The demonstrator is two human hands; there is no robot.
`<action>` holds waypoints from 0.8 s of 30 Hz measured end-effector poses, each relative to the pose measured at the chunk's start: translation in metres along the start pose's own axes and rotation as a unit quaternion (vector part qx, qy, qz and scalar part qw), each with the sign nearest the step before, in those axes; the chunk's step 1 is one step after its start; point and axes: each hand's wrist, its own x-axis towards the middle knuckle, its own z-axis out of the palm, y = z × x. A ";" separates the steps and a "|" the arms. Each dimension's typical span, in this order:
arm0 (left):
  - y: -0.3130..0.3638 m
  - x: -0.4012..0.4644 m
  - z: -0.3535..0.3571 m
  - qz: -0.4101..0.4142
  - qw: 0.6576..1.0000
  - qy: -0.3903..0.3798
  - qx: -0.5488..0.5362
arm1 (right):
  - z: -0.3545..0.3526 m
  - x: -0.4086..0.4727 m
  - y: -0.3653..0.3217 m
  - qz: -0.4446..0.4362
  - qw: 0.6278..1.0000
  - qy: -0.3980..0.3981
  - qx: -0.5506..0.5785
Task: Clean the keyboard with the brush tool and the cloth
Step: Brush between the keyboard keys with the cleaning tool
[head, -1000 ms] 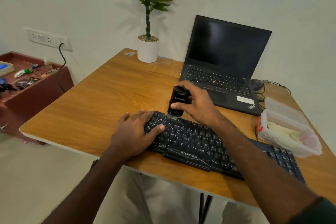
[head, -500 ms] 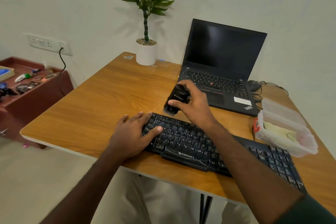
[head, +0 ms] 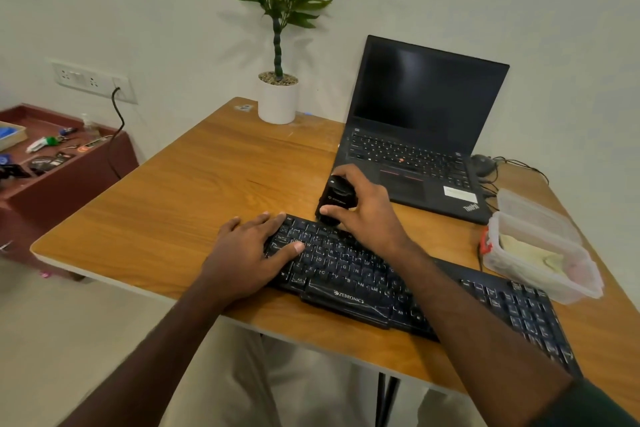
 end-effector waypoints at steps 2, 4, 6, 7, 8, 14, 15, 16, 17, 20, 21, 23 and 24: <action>0.000 0.000 0.000 0.000 1.000 0.004 -0.003 | -0.007 -0.002 -0.004 0.012 0.999 0.033 0.041; 0.000 0.002 0.001 0.003 1.000 0.006 -0.003 | -0.016 -0.004 -0.009 0.013 0.995 0.063 0.071; -0.001 0.002 0.001 0.003 1.000 0.006 0.000 | -0.023 -0.005 -0.011 0.006 0.995 0.058 0.077; -0.001 0.002 0.002 0.003 1.000 0.005 -0.001 | -0.025 -0.005 -0.013 0.003 0.997 0.040 0.072; -0.001 0.002 0.002 0.003 1.000 0.005 0.000 | -0.025 -0.005 -0.014 0.002 0.998 0.014 0.063; -0.003 0.002 0.004 0.005 1.000 0.005 -0.002 | -0.005 0.002 -0.009 -0.011 0.999 -0.039 0.031; -0.003 0.002 0.004 0.006 1.000 0.004 -0.004 | -0.003 0.003 -0.008 -0.010 0.999 -0.032 0.033; -0.002 0.002 0.003 0.006 1.000 0.002 -0.005 | -0.003 0.002 -0.007 -0.008 0.999 -0.025 0.036; -0.002 0.002 0.003 0.006 1.000 0.000 -0.005 | -0.003 0.002 -0.005 -0.005 0.999 -0.019 0.038; -0.002 0.002 0.004 0.003 1.000 0.000 -0.006 | -0.012 -0.002 0.000 -0.004 0.999 -0.023 0.035; -0.003 0.002 0.005 0.001 1.000 0.002 -0.005 | -0.018 -0.003 0.000 -0.003 0.999 -0.033 0.033; -0.005 0.003 0.006 0.001 1.000 0.002 -0.003 | -0.032 -0.005 0.002 0.001 0.998 -0.062 0.021; -0.005 0.003 0.007 0.003 1.000 0.001 -0.001 | -0.040 -0.006 0.004 0.001 0.997 -0.077 0.010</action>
